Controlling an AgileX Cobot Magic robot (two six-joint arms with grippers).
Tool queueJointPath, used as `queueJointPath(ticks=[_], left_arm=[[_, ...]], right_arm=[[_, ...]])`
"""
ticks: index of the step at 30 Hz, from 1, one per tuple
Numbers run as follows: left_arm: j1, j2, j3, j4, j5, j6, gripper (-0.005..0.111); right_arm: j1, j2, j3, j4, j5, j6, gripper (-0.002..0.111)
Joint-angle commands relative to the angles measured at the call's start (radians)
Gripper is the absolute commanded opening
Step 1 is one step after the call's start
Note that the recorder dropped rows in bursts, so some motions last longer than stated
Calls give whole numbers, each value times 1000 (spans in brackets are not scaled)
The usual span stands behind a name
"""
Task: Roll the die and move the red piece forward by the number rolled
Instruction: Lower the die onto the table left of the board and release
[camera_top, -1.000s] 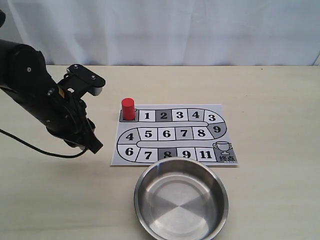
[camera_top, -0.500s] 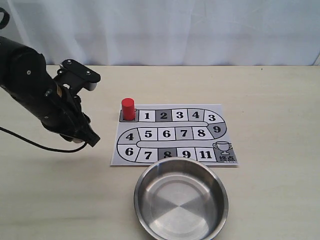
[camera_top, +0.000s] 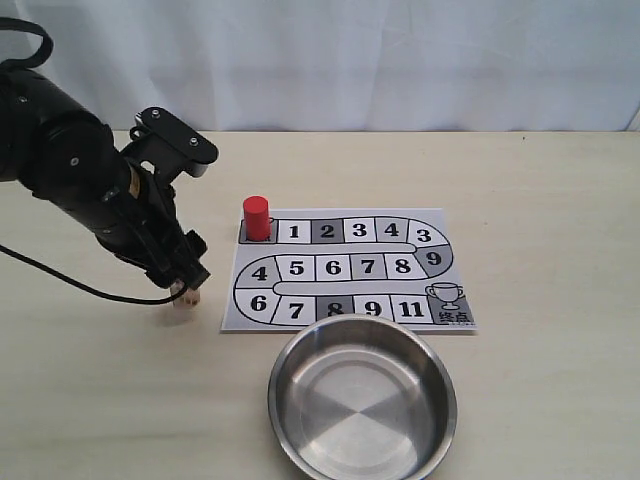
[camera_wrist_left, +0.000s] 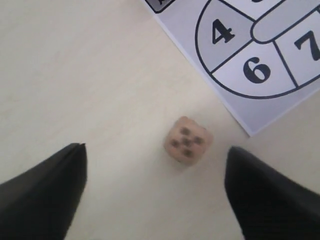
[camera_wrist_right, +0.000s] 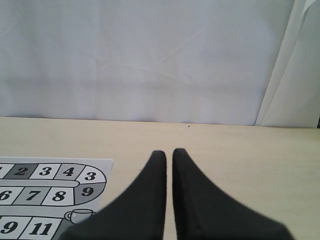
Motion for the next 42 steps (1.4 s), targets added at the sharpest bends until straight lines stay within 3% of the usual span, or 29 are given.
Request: queueJointPath(ticks=[1, 14, 20, 23, 27, 31, 35, 42], left_arm=[[-5, -7, -6, 17, 15, -10, 81], [-5, -7, -6, 15, -37, -32, 81], [-5, -7, -6, 11, -51, -252, 81], [26, -7, -11, 14, 13, -273, 68], [116, -7, -11, 10, 91, -246, 30], [142, -7, 1, 4, 97, -132, 3], [142, -7, 56, -40, -15, -3, 0], [142, -7, 132, -95, -187, 28, 0]], right_arm=[[2, -5, 2, -8, 6, 3, 4], [2, -5, 2, -8, 6, 3, 4], [2, -5, 2, -8, 6, 3, 4], [2, -5, 2, -8, 6, 3, 4], [2, -5, 2, -8, 6, 3, 4], [2, -5, 2, -8, 6, 3, 4], [2, -5, 2, -8, 6, 3, 4], [2, -5, 2, -8, 6, 3, 4]])
